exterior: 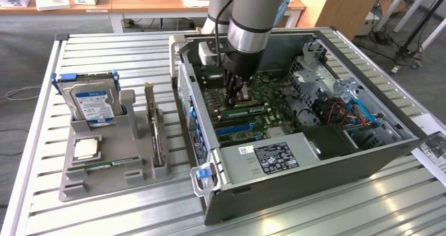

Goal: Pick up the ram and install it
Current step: 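Press down the ram until it locks into place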

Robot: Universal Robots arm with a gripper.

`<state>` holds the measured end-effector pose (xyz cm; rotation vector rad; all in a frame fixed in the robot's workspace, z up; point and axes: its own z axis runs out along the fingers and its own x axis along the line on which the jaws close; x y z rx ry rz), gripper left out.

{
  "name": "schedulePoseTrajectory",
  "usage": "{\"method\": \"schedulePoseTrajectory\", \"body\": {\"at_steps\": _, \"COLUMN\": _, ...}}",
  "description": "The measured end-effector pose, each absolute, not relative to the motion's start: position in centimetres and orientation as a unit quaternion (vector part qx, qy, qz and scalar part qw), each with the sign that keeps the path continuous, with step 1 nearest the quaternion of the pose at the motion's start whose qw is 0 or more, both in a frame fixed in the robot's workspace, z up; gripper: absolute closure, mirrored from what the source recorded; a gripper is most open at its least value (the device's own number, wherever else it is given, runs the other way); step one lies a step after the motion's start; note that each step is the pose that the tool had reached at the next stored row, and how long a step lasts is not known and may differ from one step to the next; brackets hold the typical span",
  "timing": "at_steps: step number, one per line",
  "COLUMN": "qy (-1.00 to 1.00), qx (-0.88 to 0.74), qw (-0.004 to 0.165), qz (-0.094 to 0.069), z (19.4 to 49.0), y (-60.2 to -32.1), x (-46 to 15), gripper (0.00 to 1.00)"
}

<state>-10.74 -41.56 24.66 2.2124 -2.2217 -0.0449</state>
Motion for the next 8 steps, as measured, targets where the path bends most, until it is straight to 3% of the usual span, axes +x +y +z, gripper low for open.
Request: {"method": "schedulePoseTrajectory", "body": {"at_steps": 8, "qy": -0.709, "qx": 0.706, "qw": 0.003, "qz": -0.014, "z": 24.38, "y": -41.56, "x": -10.74, "gripper": 0.89}}
